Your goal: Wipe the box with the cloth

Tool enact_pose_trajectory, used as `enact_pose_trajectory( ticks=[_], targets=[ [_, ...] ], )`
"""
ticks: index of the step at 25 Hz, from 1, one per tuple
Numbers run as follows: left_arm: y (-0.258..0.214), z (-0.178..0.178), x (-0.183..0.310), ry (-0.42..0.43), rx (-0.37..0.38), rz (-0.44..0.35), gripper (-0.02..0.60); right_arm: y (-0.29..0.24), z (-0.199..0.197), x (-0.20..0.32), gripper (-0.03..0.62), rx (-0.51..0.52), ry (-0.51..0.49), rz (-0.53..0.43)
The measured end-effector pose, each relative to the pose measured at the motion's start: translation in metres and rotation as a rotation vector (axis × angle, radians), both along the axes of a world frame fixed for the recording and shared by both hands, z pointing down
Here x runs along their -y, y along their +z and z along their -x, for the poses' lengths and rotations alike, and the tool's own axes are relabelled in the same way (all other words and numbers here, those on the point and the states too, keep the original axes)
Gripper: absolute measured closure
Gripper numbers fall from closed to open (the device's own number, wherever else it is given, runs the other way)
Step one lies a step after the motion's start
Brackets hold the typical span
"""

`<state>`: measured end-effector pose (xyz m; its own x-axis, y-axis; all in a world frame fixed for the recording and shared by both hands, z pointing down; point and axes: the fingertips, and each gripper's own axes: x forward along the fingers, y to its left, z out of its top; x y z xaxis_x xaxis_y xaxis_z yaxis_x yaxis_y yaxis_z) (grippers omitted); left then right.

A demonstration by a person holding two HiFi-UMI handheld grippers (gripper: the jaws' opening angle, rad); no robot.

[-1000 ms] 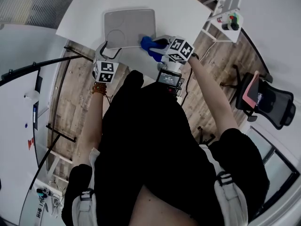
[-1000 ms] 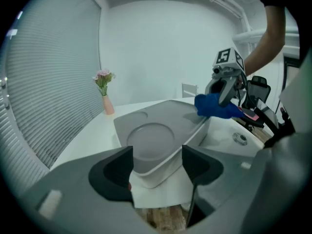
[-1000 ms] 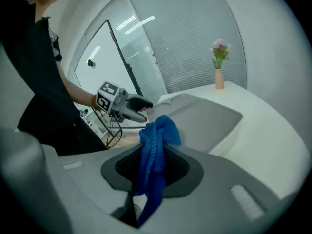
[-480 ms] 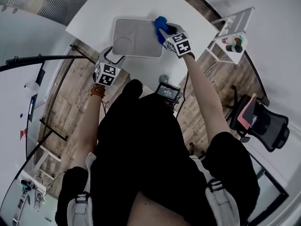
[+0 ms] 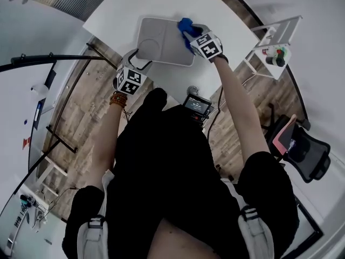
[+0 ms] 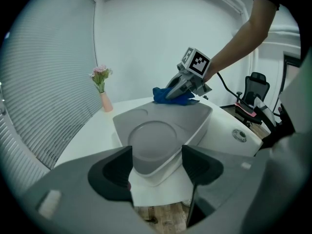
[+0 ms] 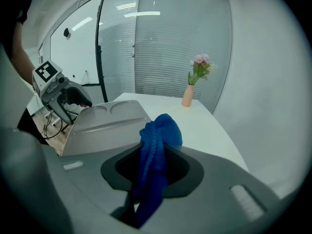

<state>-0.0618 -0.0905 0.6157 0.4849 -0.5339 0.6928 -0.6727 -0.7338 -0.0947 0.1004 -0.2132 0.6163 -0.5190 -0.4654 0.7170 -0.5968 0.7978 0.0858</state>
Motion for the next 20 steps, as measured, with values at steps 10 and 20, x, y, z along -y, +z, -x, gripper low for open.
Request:
enact_pose_trajectory(
  ticks=[10, 20],
  targets=[
    [0.000, -0.003, 0.000, -0.004, 0.003, -0.001, 0.156, 0.002, 0.013, -0.018, 0.474, -0.039, -0.152, 0.061],
    [-0.001, -0.001, -0.001, -0.002, 0.008, 0.006, 0.156, 0.000, 0.041, -0.057, 0.477, -0.045, -0.296, 0.071]
  ],
)
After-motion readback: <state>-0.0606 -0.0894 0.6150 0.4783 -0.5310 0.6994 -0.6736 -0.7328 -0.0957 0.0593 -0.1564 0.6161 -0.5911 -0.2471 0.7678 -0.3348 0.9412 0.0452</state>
